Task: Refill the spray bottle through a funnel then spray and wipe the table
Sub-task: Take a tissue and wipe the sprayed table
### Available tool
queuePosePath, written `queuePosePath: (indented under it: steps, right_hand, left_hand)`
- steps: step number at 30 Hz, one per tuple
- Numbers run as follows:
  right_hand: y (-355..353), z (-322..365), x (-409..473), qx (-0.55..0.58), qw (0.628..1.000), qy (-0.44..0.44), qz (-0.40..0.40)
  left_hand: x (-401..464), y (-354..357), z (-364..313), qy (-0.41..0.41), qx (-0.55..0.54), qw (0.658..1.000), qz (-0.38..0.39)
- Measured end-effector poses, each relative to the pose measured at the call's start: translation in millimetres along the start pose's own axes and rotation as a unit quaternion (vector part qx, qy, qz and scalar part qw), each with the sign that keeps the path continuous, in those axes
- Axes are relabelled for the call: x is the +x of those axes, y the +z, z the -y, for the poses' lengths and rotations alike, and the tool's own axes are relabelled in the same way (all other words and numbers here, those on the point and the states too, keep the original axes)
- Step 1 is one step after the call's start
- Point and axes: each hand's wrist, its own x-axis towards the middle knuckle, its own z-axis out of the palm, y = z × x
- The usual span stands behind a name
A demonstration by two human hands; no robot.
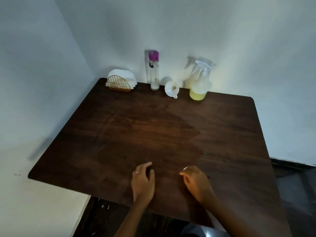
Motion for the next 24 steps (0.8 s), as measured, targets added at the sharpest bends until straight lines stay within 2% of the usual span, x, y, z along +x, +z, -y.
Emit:
queuePosePath:
  steps: [2,5,8,10,12,14,17,19,24]
  right_hand:
    - [-11,4,0,0.155,0.985,0.082,0.009]
    - [-40,-11,-2,0.330,0.917,0.222,-0.012]
    - [-66,-33,-3,0.469,0.835,0.279,-0.074]
    - [-81,-59,-6,0.521,0.783,0.316,-0.123]
    - [-94,-83,-8,0.543,0.750,0.343,-0.155]
    - [-110,-118,-10,0.547,0.738,0.356,-0.173]
    - [-134,-170,-13,0.554,0.729,0.367,-0.164]
    - [-141,-199,-15,0.576,0.703,0.384,-0.163]
    - [-156,-276,-14,0.541,0.675,0.427,-0.264]
  left_hand:
    - [-5,19,-28,0.014,-0.074,0.994,0.083]
    - [-10,50,-73,-0.007,-0.153,0.968,0.198]
    - [-8,75,-104,-0.021,-0.201,0.957,0.209]
    - [-4,98,-131,-0.027,-0.221,0.950,0.218]
    - [0,119,-159,-0.018,-0.216,0.948,0.233]
    - [4,149,-193,-0.008,-0.195,0.951,0.241]
    - [7,196,-237,-0.021,-0.164,0.955,0.244]
    - [11,226,-255,-0.034,-0.157,0.953,0.256]
    - [29,309,-301,-0.010,-0.151,0.935,0.321]
